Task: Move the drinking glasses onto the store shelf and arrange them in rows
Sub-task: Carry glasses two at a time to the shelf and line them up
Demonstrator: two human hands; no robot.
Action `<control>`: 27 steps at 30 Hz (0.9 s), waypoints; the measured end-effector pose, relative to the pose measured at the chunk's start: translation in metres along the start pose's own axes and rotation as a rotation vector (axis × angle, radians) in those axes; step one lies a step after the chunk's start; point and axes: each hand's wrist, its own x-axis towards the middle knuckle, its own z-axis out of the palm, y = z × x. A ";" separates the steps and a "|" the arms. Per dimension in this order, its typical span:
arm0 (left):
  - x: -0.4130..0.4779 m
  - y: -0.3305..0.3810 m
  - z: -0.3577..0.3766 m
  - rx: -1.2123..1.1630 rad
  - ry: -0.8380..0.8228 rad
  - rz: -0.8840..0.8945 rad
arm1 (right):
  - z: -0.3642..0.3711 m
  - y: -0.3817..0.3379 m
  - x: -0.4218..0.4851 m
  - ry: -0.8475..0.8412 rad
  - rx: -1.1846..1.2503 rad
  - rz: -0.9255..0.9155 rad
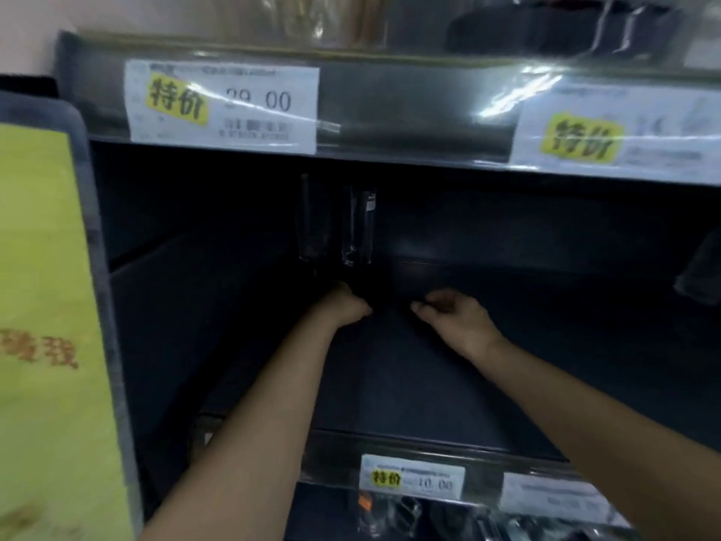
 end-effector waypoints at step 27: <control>-0.256 0.225 0.276 -0.574 -0.463 0.509 | -0.347 0.190 -0.360 0.749 0.298 0.125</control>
